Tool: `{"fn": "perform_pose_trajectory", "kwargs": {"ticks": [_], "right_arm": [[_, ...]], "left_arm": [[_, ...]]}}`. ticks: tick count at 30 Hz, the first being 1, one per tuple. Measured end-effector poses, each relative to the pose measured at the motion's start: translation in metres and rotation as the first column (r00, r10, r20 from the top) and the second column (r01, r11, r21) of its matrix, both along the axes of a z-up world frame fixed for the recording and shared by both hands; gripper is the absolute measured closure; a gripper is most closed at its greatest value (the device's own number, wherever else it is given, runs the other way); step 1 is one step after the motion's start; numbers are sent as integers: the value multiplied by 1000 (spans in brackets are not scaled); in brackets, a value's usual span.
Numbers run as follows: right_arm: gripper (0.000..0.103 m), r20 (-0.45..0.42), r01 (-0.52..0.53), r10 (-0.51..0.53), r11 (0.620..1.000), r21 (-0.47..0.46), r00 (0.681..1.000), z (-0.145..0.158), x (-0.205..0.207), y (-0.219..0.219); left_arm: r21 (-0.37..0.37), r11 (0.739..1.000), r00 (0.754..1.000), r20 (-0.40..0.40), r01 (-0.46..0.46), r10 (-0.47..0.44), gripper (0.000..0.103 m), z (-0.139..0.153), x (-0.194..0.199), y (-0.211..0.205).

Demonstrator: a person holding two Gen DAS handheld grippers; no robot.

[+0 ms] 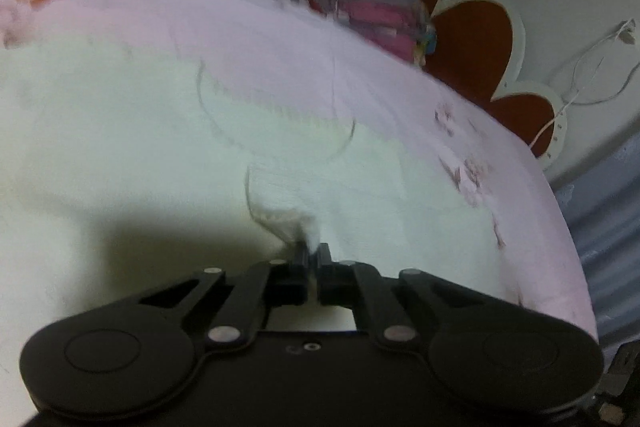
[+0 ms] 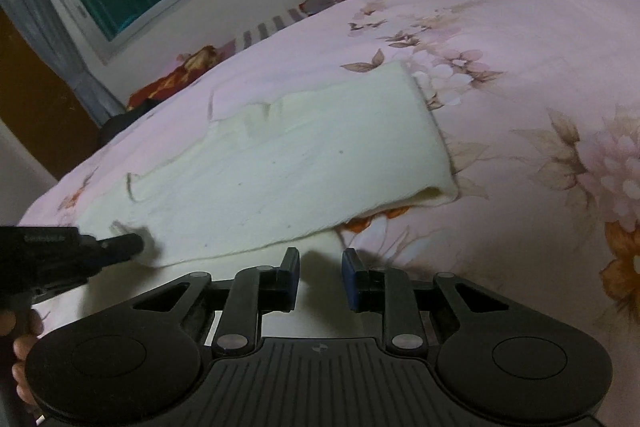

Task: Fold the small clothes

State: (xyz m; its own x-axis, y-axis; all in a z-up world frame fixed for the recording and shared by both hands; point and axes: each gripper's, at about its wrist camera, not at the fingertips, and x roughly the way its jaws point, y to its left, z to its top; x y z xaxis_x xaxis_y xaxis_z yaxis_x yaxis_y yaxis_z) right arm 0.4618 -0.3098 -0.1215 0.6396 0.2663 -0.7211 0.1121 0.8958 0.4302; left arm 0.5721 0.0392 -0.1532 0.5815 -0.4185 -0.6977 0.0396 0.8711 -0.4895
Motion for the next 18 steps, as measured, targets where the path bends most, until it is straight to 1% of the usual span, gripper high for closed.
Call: {"fn": "perform_pose_trajectory", "kwargs": {"ticks": [2, 6, 8, 12, 18], "right_arm": [[79, -2, -1, 1, 1000, 0, 1000, 0, 2, -2], [79, -3, -5, 5, 1000, -12, 1000, -1, 7, -1], [79, -5, -3, 3, 1000, -22, 1000, -2, 9, 1], [79, -13, 4, -4, 999, -42, 1000, -2, 11, 3], [79, -16, -3, 2, 997, -77, 1000, -2, 13, 8]], "left_arm": [[-3, 1000, 999, 43, -15, 15, 100, 12, -8, 13], [36, 999, 995, 97, -35, 32, 100, 29, -22, 42], [53, 997, 994, 102, -48, 42, 100, 32, -26, 57], [61, 994, 990, 114, -90, 83, 100, 34, -35, 84], [54, 989, 984, 120, -140, 133, 100, 35, -40, 110]]}}
